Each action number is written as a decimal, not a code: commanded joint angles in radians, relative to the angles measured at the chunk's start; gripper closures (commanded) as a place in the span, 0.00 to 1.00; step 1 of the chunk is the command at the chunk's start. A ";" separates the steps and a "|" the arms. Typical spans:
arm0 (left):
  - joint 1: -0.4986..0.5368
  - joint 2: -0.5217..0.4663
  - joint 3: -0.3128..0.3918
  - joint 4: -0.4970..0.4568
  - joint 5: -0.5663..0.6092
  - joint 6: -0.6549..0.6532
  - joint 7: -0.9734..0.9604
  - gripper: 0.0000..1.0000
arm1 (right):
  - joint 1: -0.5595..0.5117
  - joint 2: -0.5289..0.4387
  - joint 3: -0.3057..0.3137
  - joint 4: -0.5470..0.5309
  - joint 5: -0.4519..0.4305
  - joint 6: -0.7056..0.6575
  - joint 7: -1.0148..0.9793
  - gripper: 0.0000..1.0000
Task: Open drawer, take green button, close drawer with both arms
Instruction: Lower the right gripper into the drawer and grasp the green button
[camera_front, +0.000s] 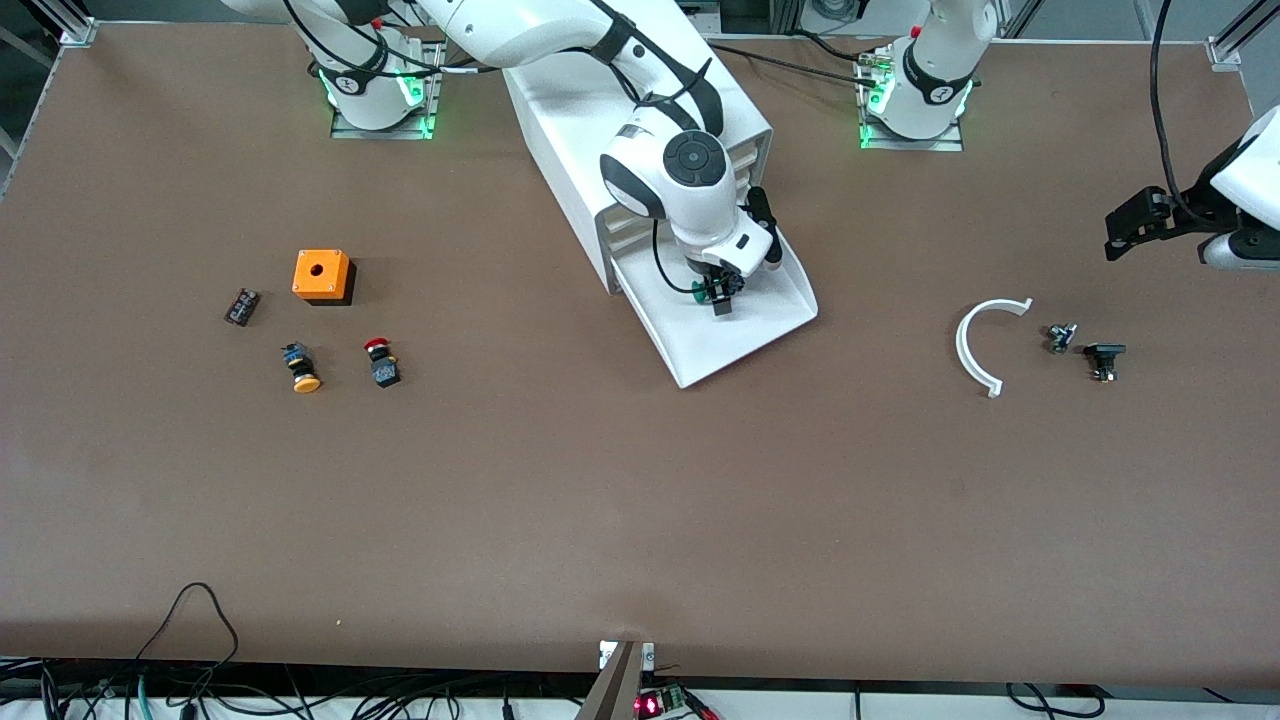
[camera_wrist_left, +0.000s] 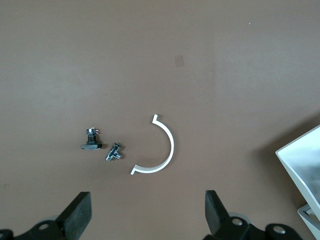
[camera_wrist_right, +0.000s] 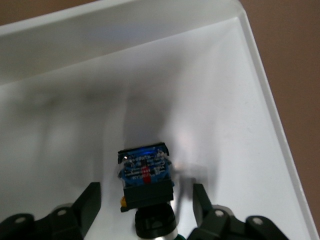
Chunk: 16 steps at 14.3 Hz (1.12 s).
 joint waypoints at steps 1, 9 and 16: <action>-0.006 0.017 0.003 0.030 -0.002 -0.007 -0.003 0.00 | 0.024 0.035 -0.015 0.030 -0.013 0.011 -0.007 0.28; -0.006 0.043 -0.007 0.030 -0.002 0.057 -0.011 0.00 | 0.047 0.029 -0.032 0.032 -0.016 0.011 0.002 0.64; -0.055 0.193 -0.028 -0.004 -0.022 0.271 -0.151 0.00 | 0.000 -0.092 -0.030 0.029 0.042 -0.039 0.020 0.71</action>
